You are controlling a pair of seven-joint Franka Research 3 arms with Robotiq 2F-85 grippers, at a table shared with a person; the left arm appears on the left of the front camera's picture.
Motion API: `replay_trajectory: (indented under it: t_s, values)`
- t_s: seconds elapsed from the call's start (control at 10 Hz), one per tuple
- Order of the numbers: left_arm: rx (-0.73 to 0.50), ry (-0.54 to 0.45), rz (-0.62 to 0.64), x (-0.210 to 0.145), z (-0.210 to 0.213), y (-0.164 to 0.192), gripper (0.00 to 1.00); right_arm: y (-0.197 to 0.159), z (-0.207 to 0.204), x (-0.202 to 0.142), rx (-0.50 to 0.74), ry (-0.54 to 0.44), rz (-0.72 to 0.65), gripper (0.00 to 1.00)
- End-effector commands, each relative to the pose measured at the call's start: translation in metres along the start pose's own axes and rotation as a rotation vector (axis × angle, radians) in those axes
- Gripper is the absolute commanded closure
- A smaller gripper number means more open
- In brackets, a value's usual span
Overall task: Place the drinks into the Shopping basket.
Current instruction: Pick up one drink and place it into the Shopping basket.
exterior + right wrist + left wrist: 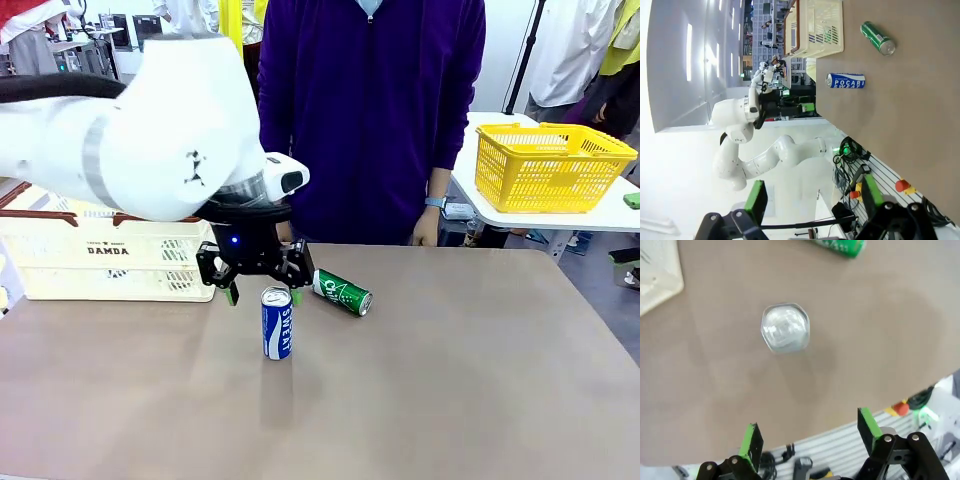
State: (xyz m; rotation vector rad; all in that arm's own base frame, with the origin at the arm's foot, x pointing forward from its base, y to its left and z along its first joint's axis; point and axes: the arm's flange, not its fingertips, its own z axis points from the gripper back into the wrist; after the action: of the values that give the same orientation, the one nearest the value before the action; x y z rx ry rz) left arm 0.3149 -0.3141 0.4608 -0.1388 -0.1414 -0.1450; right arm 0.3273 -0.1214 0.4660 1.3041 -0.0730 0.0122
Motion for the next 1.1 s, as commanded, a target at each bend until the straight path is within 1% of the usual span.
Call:
replay_trajectory:
  t_s: [0.0,0.1,0.3,0.4,0.5,0.6,0.7,0.9,1.0]
  values:
    - [0.018,-0.093,0.089,0.013,0.012,-0.002,0.0,0.003,0.002,-0.001,0.001,0.003,-0.008,0.0]
    - [0.0,0.0,0.0,0.0,0.0,0.0,0.0,0.003,0.002,-0.001,0.001,0.003,-0.008,0.0]
    - [0.0,0.0,0.0,0.0,0.0,0.0,0.0,0.003,0.002,-0.001,0.001,0.003,-0.008,0.0]
    - [-0.006,-0.021,0.013,0.008,-0.003,-0.001,0.0,0.003,0.002,-0.001,0.001,0.003,-0.008,0.0]
    - [-0.014,-0.025,0.057,0.034,-0.014,0.002,0.0,0.003,0.002,-0.001,0.001,0.003,-0.008,0.0]
    - [0.01,-0.057,0.11,0.056,-0.03,0.002,0.0,0.003,0.002,-0.001,0.001,0.003,-0.008,0.0]
    - [0.021,-0.023,0.116,0.071,-0.048,0.001,0.0,0.003,0.002,-0.001,0.001,0.003,-0.008,0.0]
    - [0.019,0.039,0.097,0.084,-0.065,0.003,0.0,0.003,0.002,-0.001,0.001,0.003,-0.008,0.0]
    - [0.026,0.058,0.11,0.086,-0.073,0.004,0.0,0.003,0.002,-0.001,0.001,0.003,-0.008,0.0]
